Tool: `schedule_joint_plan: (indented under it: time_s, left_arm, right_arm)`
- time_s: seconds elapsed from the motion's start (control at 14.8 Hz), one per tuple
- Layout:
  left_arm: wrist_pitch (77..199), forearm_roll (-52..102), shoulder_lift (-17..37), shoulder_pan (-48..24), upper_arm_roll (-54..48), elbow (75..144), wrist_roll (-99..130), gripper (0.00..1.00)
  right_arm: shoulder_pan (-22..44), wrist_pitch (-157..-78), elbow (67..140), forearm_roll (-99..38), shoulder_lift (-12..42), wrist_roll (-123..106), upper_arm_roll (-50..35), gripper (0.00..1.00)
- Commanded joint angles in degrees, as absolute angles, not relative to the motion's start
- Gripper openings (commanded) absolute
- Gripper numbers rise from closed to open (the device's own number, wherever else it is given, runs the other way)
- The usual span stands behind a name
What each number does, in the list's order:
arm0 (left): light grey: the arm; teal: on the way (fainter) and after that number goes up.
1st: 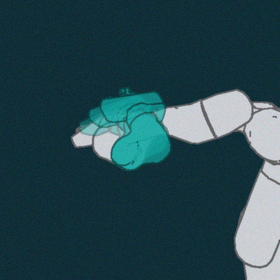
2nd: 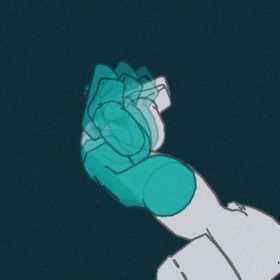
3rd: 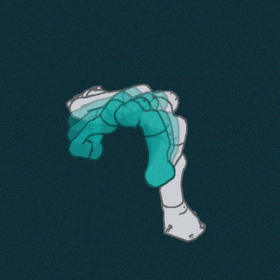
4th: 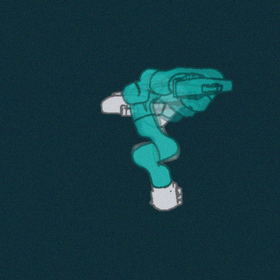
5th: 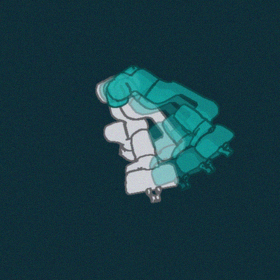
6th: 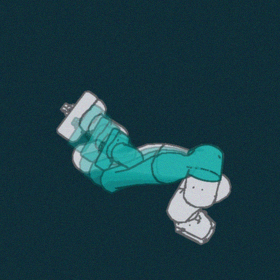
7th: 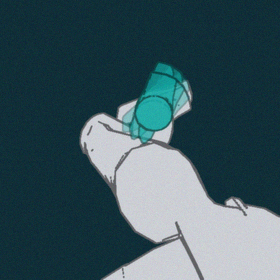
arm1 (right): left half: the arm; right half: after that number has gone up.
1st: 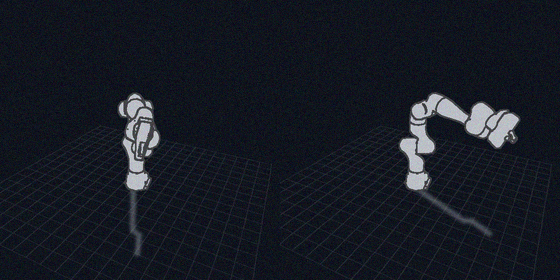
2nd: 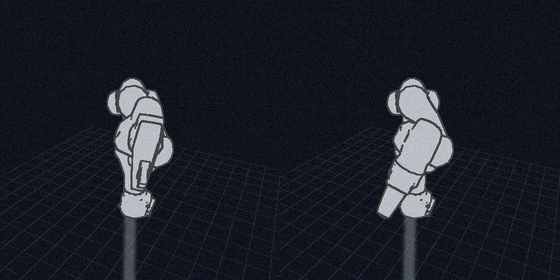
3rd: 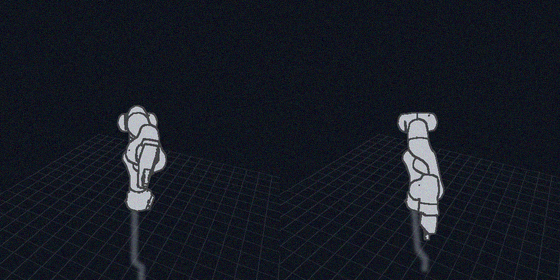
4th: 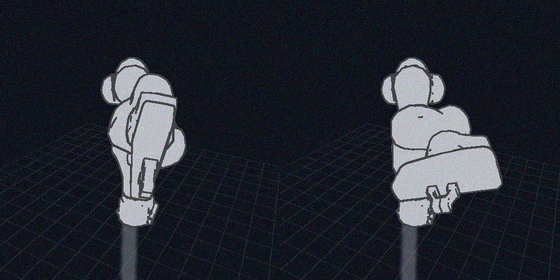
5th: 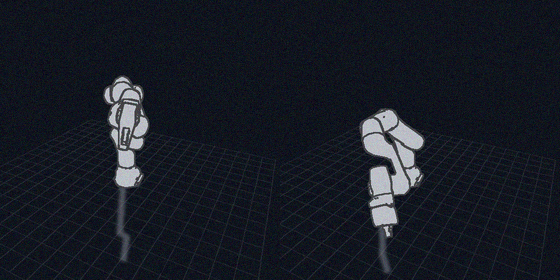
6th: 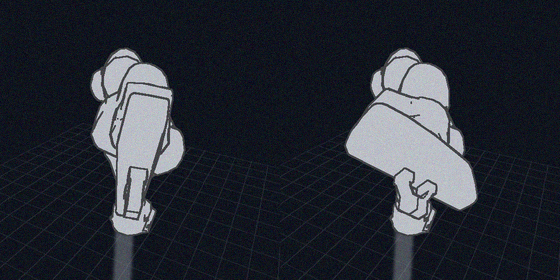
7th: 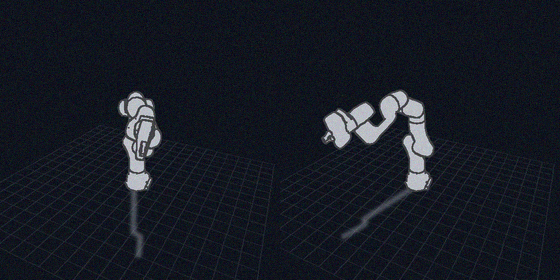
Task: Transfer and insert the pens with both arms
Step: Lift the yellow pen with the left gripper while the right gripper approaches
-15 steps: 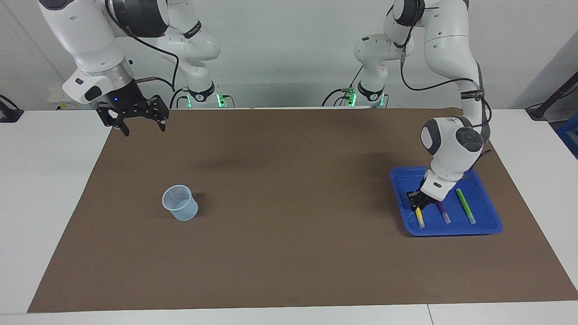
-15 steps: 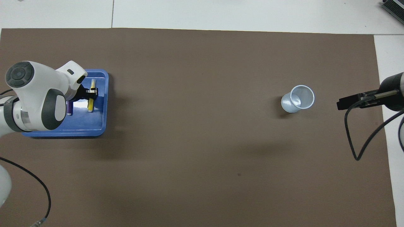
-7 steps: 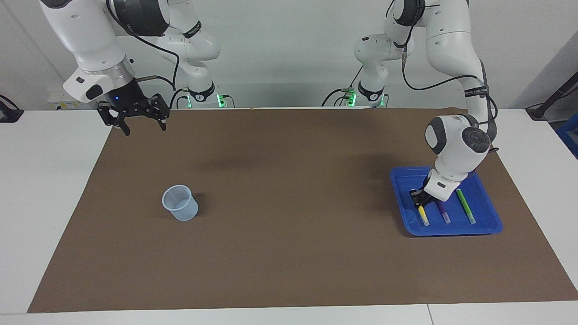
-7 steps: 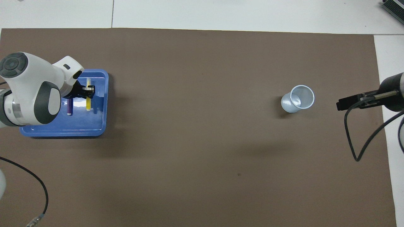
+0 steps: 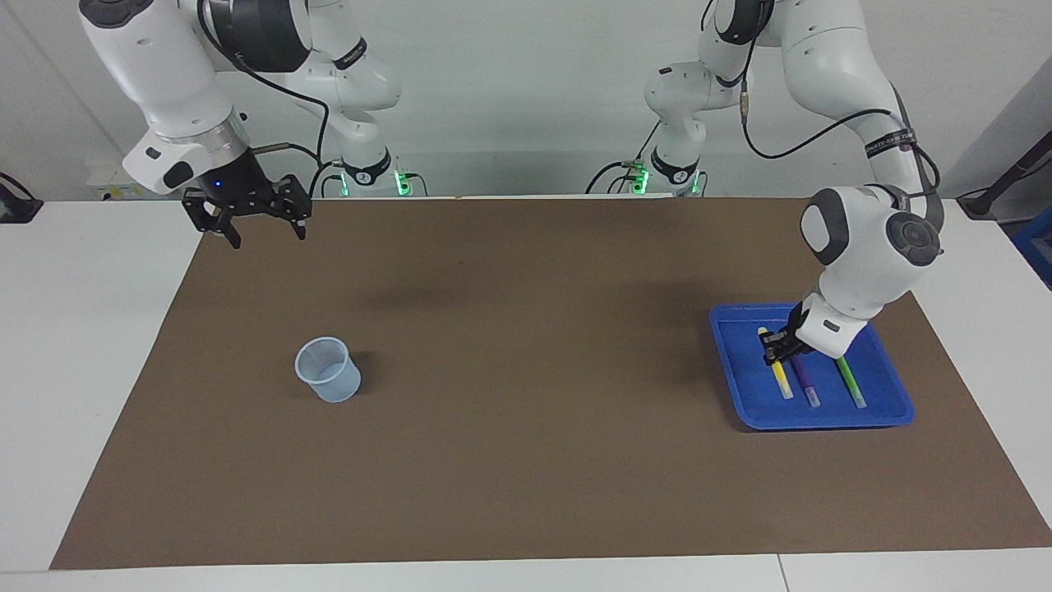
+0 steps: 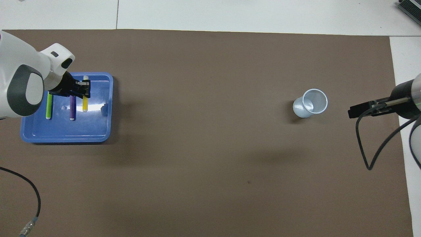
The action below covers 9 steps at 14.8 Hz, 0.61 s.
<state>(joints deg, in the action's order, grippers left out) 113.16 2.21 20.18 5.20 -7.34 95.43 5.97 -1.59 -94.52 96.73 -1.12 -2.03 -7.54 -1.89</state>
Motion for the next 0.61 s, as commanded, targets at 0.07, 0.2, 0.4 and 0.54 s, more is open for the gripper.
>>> schedule_joint_plan:
  time_s: [0.07, 0.2, 0.4, 0.54]
  left_arm:
    - [108.99, 7.99, 15.48, 4.93, -6.94, 95.10, 13.87, 0.12]
    - [107.15, 8.26, 13.46, 4.57, -7.47, 95.19, 18.78, 0.12]
    - [105.12, 13.86, 10.82, 3.96, -8.96, 95.27, 27.13, 0.12]
    - [105.20, 15.90, 9.67, 1.60, -9.58, 95.27, 32.58, 0.12]
  right_arm:
    - [-1.76, -94.57, 99.05, -4.89, -3.87, -7.83, -2.11, 1.00]
    - [-2.11, -95.01, 99.14, -10.88, -3.17, -5.20, -2.02, 1.00]
    - [-1.85, -97.10, 99.75, -16.75, -2.29, 1.55, -2.02, 1.00]
    - [-1.67, -101.05, 102.20, -20.90, -2.29, 6.22, -2.11, 1.00]
